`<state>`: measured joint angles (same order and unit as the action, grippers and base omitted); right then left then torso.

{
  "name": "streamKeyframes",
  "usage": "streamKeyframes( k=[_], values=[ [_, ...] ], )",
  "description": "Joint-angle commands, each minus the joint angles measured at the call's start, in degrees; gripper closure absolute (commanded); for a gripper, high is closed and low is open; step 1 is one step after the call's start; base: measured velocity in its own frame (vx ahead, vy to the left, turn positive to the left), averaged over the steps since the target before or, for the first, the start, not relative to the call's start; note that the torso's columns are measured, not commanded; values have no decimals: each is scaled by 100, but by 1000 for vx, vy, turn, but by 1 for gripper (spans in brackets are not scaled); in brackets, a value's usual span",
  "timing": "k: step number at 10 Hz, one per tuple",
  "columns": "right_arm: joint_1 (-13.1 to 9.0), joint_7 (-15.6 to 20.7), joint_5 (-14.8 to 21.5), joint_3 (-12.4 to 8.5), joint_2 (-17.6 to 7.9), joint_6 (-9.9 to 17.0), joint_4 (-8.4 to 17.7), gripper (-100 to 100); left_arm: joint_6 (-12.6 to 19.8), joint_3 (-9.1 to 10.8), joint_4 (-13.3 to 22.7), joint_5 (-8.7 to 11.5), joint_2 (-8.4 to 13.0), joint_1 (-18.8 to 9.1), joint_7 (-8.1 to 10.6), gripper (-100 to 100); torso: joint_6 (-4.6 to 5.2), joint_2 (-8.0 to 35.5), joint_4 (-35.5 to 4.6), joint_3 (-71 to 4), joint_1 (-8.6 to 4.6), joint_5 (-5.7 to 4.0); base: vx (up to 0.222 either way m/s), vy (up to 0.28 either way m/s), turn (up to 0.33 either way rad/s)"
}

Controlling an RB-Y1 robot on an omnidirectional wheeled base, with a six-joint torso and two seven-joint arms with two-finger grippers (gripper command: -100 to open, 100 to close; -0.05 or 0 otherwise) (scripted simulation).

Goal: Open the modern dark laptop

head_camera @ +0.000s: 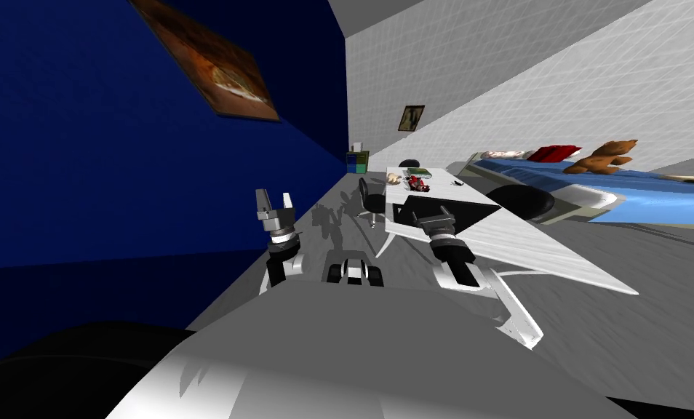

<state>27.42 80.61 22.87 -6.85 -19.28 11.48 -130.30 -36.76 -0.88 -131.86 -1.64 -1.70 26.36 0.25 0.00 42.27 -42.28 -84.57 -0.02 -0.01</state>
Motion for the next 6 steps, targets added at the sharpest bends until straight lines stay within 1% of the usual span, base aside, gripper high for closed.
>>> streamKeyframes(
  k=[1,2,3,4,6],
  values=[
    [-6,401,127,-27,-70,240,48,-100,0,0,0,0,0,0,0,0,1,10,-2,5,-3,0,84,61,1],
    [-11,557,197,-50,-122,374,78,-100,0,0,0,0,0,0,0,0,0,6,-2,4,-3,-1,104,87,3],
    [-11,608,197,-50,-122,374,78,-100,0,0,0,0,0,0,0,0,0,-2,1,-1,7,2,70,77,0],
    [-15,797,261,-72,-170,495,103,-100,0,0,0,0,0,-1,0,0,1,7,-1,3,4,2,61,78,0],
    [-21,1117,370,-108,-259,700,142,-100,0,0,0,0,0,0,0,0,0,-2,1,-1,5,2,101,91,1]
  ],
)
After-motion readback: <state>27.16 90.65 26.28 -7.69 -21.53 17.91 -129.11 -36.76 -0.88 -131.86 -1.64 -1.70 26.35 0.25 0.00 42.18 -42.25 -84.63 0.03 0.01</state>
